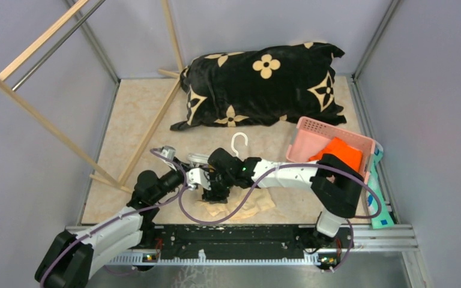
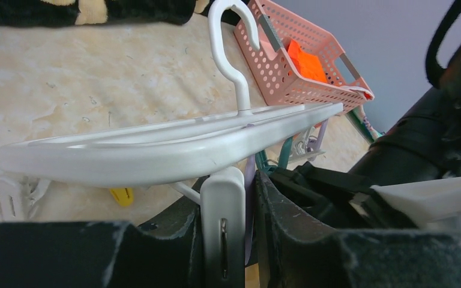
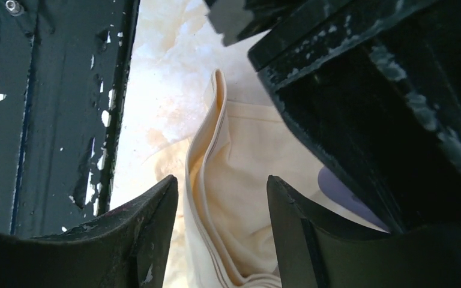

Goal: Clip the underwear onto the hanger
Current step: Open the clamp at the hanger, then clamp the underwear onto the hanger.

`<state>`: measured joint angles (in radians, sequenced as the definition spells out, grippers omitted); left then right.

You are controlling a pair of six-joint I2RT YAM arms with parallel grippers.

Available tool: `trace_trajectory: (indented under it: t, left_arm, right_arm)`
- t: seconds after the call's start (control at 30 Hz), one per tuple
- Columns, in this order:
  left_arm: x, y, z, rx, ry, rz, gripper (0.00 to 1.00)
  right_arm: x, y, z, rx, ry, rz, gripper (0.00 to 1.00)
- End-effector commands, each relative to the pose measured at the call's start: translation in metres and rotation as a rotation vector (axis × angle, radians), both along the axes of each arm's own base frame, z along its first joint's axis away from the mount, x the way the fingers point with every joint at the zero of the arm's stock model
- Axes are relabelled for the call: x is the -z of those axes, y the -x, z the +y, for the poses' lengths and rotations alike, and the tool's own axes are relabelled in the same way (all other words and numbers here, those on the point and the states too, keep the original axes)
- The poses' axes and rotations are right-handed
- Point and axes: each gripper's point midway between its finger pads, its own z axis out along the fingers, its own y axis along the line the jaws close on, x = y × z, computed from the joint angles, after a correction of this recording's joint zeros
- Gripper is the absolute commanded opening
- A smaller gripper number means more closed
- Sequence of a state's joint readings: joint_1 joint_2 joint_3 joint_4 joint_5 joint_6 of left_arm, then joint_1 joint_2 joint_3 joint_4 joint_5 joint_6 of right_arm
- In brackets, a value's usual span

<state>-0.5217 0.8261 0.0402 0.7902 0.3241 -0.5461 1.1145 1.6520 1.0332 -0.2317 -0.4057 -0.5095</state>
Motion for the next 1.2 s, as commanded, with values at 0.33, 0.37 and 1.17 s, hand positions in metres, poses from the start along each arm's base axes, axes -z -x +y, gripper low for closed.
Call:
trace_trajectory:
  t: [0.33, 0.37, 1.17]
  left_arm:
    - [-0.023, 0.001, 0.004, -0.02, 0.066, -0.092, 0.0]
    - [-0.022, 0.002, 0.004, -0.019, 0.067, -0.091, 0.0]
    - [0.002, 0.002, 0.01, -0.049, 0.062, -0.046, 0.0]
  right_arm:
    - [0.009, 0.002, 0.018, -0.006, -0.003, 0.026, 0.49]
    - [0.009, 0.002, 0.017, -0.002, 0.002, 0.026, 0.48]
    - [0.017, 0.002, 0.01, 0.043, -0.024, 0.021, 0.24]
